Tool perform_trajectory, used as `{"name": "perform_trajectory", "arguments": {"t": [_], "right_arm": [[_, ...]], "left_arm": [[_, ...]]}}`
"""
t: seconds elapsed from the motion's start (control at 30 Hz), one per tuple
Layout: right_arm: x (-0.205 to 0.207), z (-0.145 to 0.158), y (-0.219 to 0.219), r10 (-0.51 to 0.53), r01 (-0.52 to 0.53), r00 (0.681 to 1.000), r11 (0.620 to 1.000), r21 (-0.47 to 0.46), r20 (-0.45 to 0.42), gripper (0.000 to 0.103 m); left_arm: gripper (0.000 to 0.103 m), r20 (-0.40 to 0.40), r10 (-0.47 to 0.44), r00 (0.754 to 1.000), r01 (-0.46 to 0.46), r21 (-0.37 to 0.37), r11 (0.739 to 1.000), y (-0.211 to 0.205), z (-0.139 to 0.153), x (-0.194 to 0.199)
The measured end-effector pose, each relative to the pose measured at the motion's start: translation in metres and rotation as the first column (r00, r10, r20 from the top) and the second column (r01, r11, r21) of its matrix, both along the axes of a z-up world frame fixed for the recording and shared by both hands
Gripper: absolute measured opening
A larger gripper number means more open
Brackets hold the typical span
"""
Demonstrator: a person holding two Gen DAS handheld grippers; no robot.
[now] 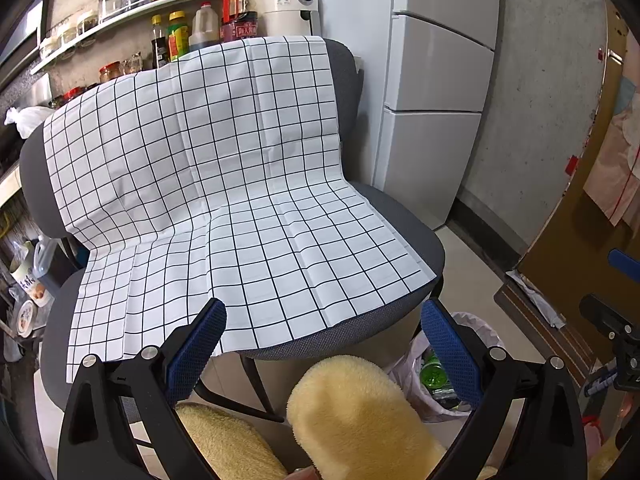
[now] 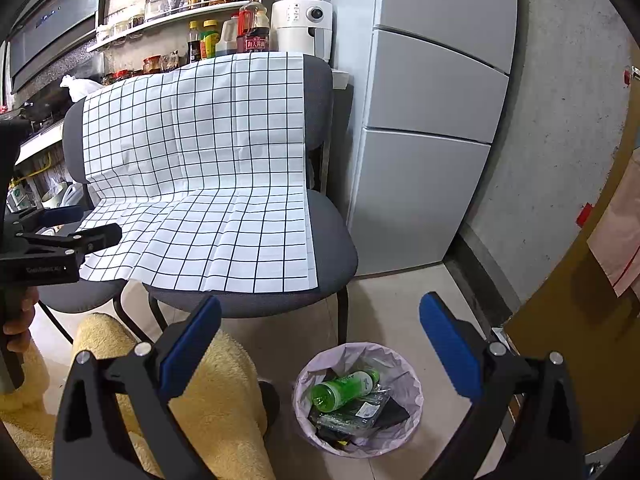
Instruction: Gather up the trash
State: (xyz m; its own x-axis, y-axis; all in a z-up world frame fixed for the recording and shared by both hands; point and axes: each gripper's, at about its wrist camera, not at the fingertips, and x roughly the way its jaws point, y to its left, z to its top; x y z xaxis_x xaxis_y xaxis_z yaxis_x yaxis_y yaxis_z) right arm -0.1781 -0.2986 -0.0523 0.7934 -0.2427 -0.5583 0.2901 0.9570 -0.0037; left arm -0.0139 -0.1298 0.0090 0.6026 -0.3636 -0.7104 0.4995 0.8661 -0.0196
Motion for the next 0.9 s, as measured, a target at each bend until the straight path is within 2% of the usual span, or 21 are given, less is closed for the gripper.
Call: {"name": "perform_trajectory", "arguments": {"t": [0.9], "right_arm": [[0.0023,-0.0054,0.0026,0.002,-0.002,1.000,1.000,0.012,-0.006,0.097]], "left_arm": [[0.097,-0.007,0.019,1.000,-0.019,-0.007,1.000,-0.0014,-0.0017,-0.0017]]}}
